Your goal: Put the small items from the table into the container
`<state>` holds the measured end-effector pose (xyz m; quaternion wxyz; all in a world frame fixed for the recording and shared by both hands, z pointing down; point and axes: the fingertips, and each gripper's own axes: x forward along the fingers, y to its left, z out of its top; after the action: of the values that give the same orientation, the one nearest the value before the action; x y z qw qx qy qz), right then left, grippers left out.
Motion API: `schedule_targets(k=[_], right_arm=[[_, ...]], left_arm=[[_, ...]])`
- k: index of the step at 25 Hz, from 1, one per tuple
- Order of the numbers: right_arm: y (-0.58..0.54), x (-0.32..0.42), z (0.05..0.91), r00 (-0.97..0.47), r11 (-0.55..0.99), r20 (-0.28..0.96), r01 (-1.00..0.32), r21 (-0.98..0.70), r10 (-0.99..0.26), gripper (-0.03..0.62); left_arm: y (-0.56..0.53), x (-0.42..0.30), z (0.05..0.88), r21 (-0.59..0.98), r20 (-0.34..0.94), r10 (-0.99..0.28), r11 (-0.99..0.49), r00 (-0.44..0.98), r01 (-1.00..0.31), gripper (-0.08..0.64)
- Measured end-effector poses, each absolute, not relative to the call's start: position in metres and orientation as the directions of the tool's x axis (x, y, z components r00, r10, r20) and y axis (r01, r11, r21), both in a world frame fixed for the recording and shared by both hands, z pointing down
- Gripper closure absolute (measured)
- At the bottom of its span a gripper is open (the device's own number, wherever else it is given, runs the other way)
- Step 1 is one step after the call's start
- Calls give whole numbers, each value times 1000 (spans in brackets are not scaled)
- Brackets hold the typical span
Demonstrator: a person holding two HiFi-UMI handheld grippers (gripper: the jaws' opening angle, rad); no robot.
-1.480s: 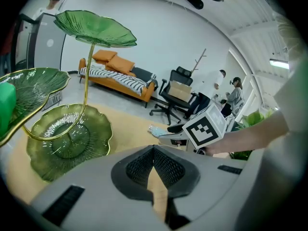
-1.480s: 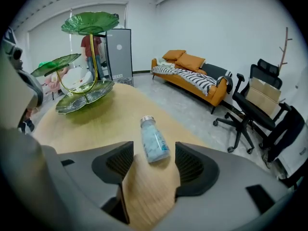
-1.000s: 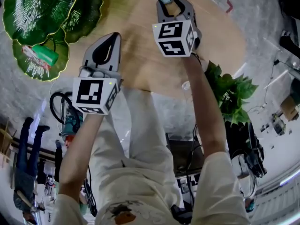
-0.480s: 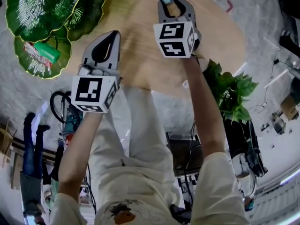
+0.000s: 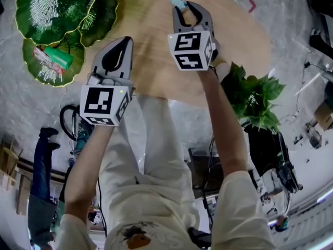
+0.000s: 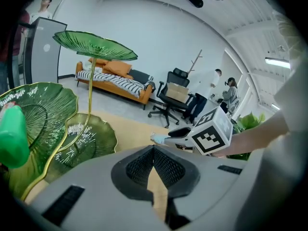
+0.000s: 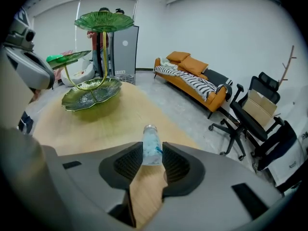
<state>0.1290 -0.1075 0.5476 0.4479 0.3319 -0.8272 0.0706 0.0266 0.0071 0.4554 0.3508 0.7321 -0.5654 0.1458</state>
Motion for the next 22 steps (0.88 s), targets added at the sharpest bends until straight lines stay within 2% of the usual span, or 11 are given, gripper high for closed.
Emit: schedule_targets(k=[11, 15, 22], right_arm=[[-72, 117, 566, -410, 814, 819, -569, 114, -402, 460], [-74, 113, 570, -416, 823, 830, -562, 86, -371, 402], [-81, 115, 589, -377, 817, 870, -575, 50, -319, 393]], left_arm=[[19, 25, 458, 347, 617, -716, -125, 326, -929, 560], [21, 22, 459, 347, 620, -717, -114, 319, -931, 560], [20, 17, 462, 348, 619, -723, -97, 306, -933, 560]])
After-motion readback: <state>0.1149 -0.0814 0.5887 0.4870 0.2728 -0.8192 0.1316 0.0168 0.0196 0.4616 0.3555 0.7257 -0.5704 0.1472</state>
